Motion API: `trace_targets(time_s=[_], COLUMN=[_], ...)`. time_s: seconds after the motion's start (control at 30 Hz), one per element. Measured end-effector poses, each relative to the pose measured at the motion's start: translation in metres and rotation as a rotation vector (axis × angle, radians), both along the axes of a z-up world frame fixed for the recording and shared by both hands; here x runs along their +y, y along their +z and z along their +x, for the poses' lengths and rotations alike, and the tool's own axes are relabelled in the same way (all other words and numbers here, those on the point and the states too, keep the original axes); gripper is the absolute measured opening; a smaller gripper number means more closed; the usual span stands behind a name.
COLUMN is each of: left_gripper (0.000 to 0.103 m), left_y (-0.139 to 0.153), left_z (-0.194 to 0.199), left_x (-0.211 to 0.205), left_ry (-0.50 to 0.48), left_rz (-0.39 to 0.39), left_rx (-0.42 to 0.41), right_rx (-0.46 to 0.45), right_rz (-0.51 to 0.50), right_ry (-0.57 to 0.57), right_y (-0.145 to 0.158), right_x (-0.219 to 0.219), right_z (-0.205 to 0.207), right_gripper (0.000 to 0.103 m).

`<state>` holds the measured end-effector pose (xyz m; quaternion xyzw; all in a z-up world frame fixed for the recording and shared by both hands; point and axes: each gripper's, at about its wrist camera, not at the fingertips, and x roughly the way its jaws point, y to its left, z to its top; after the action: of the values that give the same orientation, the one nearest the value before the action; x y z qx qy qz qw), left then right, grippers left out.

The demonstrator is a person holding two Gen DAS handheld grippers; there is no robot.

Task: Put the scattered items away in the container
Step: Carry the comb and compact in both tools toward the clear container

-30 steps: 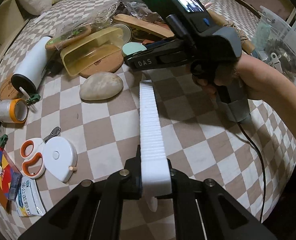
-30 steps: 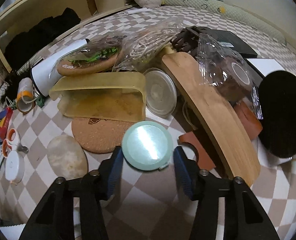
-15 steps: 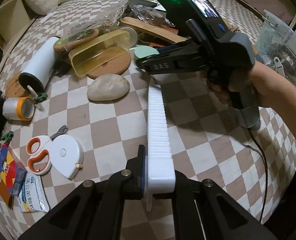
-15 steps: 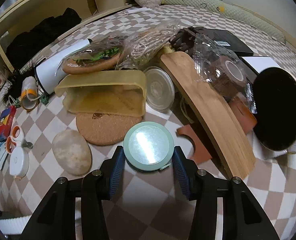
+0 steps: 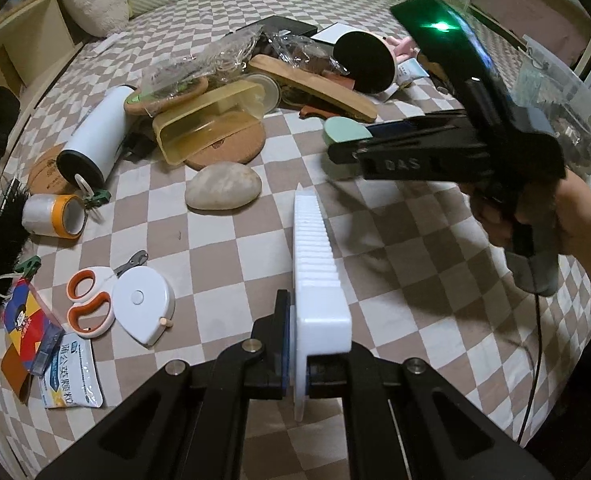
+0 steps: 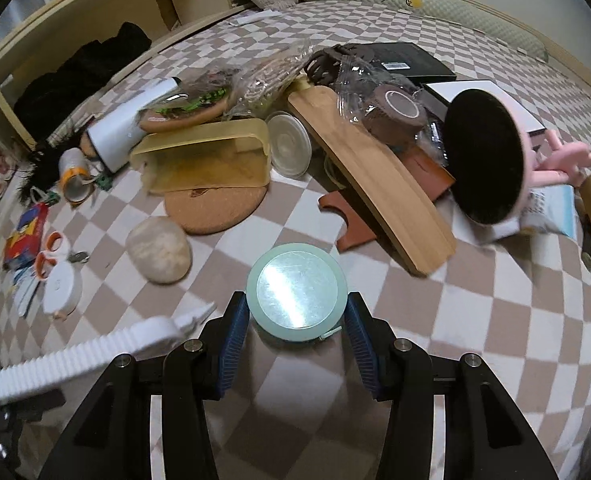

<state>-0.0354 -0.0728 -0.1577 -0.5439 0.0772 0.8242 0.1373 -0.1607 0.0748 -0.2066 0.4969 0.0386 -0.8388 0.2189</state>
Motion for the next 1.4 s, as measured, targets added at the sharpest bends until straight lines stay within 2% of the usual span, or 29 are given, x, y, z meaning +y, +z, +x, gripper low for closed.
trace_targets(time_s=[0.37,0.77,1.4], left_gripper=[0.005,0.005,0.005], left_y=[0.015,0.040,0.098], left_z=[0.001,0.010,0.003], left_x=[0.011,0.035,0.084], left_ry=[0.017,0.010,-0.025], left_rz=[0.024,0.057,0.133], left_rx=[0.059,0.128,0.257], right_rx=[0.015,0.051,0.155], right_rz=[-0.050,-0.073,-0.100], right_ry=[-0.007,-0.054,-0.140], right_y=[0.029,0.056,0.124], right_x=[0.016,0.054,0.114], right_z=[0.035,0.057,0.078], right_gripper=[0.050,0.050,0.050])
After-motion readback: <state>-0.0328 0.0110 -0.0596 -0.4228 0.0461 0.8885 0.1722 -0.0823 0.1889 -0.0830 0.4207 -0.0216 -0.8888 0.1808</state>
